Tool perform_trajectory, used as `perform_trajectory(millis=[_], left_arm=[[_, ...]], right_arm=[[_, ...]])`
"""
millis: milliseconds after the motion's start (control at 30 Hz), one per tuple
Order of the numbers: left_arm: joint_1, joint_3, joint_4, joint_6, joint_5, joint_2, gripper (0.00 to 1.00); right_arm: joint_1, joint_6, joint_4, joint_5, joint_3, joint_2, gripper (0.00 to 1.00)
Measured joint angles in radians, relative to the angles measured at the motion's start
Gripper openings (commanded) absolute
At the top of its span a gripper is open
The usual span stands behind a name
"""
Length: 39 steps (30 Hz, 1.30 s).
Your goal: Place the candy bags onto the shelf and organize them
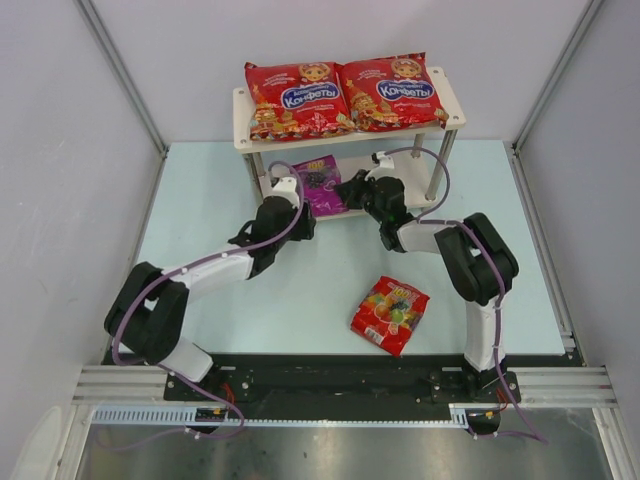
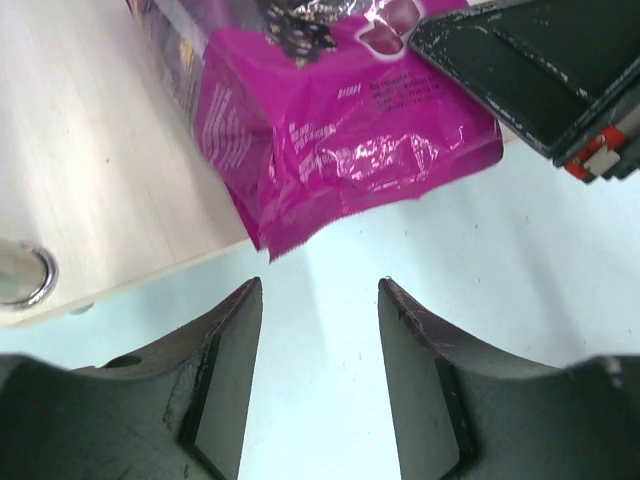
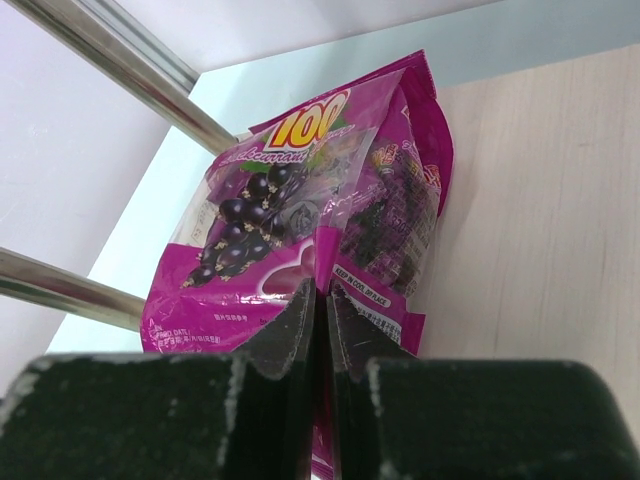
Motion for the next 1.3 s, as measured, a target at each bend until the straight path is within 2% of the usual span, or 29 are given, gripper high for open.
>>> perform_trajectory(millis=[433, 467, 500, 600, 667, 700, 800, 1000, 1233, 1300], left_arm=[[0.0, -0.035, -0.007, -0.001, -0.003, -0.083, 0.55], [0.0, -0.036, -0.007, -0.001, -0.004, -0.085, 0.55], [0.0, -0.038, -0.007, -0.001, -0.006, -0.088, 0.55], [0.0, -0.045, -0.012, -0.002, -0.011, -0.093, 0.53], [0.0, -0.05, -0.023, -0.002, -0.013, -0.1, 0.52], [0.0, -0.056, -0.024, -0.003, -0.016, -0.108, 0.52], [0.0, -0.106, -0.028, -0.011, -0.023, -0.168, 0.52], [-0.014, -0.194, -0.032, -0.035, -0.047, -0.325, 0.55], [-0.113, -0.303, -0.03, -0.08, -0.106, -0.448, 0.59], [-0.15, -0.325, -0.03, -0.099, -0.118, -0.45, 0.67]], right_arm=[[0.031, -0.001, -0.021, 0.059, 0.017, 0.008, 0.0], [0.033, -0.001, -0.021, 0.063, 0.017, 0.008, 0.06], [0.035, -0.001, -0.021, 0.068, 0.017, 0.008, 0.26], [0.034, 0.002, -0.022, 0.069, 0.017, 0.008, 0.46], [0.03, 0.002, -0.027, 0.069, 0.018, 0.008, 0.51], [0.027, -0.001, -0.031, 0.068, 0.019, 0.007, 0.61], [0.021, -0.004, -0.067, 0.072, 0.019, 0.002, 0.67], [0.018, -0.026, -0.133, 0.125, -0.017, -0.072, 0.69], [0.027, -0.023, -0.224, 0.259, -0.229, -0.367, 0.71], [0.032, -0.014, -0.298, 0.303, -0.299, -0.494, 0.76]])
